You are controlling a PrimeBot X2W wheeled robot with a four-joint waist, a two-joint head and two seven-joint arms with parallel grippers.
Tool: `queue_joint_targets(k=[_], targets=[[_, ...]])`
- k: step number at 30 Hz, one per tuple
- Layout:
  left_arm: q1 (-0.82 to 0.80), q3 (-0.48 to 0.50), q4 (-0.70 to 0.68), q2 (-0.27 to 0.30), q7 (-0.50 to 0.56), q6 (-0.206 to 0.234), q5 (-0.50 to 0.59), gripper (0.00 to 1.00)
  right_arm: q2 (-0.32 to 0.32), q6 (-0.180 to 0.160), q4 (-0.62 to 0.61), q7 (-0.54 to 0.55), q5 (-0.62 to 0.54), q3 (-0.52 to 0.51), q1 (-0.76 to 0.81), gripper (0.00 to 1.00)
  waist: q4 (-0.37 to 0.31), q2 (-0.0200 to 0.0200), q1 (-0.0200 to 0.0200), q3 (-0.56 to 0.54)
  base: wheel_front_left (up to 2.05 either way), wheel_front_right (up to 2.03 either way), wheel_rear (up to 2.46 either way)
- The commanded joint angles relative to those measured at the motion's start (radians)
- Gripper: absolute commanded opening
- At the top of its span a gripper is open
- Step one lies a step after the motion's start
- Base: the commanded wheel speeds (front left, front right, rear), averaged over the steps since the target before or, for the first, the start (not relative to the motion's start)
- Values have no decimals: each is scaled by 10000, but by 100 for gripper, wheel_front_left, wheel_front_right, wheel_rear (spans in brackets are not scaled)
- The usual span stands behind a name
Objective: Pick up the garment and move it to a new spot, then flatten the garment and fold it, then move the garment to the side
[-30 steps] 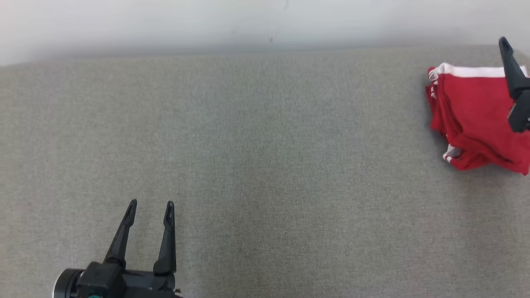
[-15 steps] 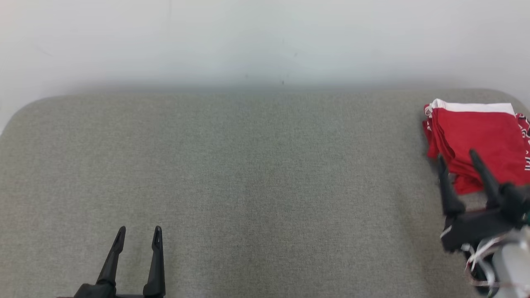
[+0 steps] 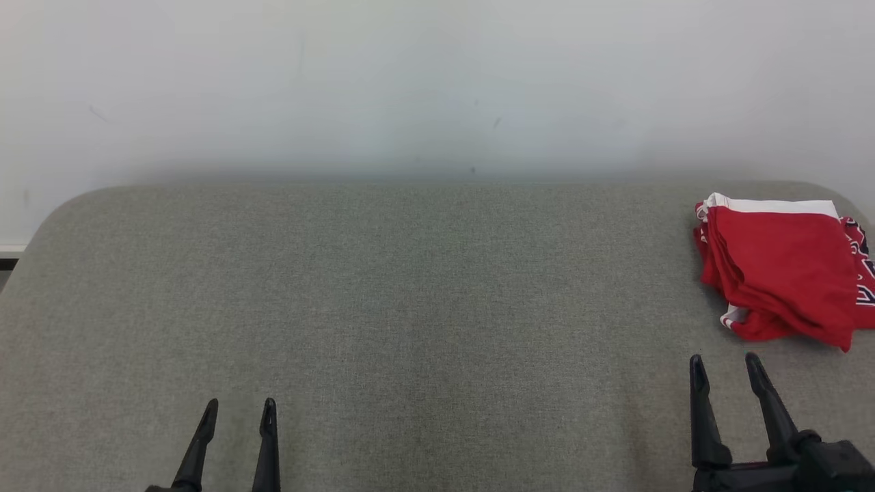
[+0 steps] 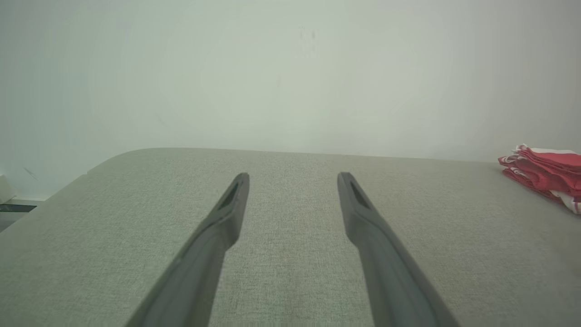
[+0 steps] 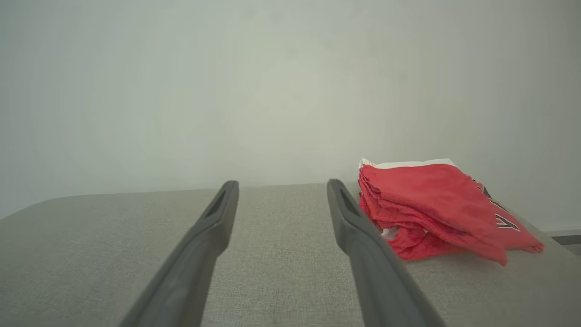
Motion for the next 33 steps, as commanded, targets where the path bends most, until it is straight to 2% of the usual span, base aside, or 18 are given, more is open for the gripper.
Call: queue_joint_targets(k=[1,11,33], targets=[[168,-55,109,-18,-13,13,-92,100,131,-20,-157,-7,-298,26,188,100,-19,1,0,-39,0,0,0],[206,-240,609,41,-13,13,-300,100,446,-20,102,-6,-631,-38,661,100,-24,1,0,-223,0,0,0],[177,-480,739,264,-13,13,-686,100,484,-20,416,-6,-389,176,718,100,37,1,0,-282,0,0,0]])
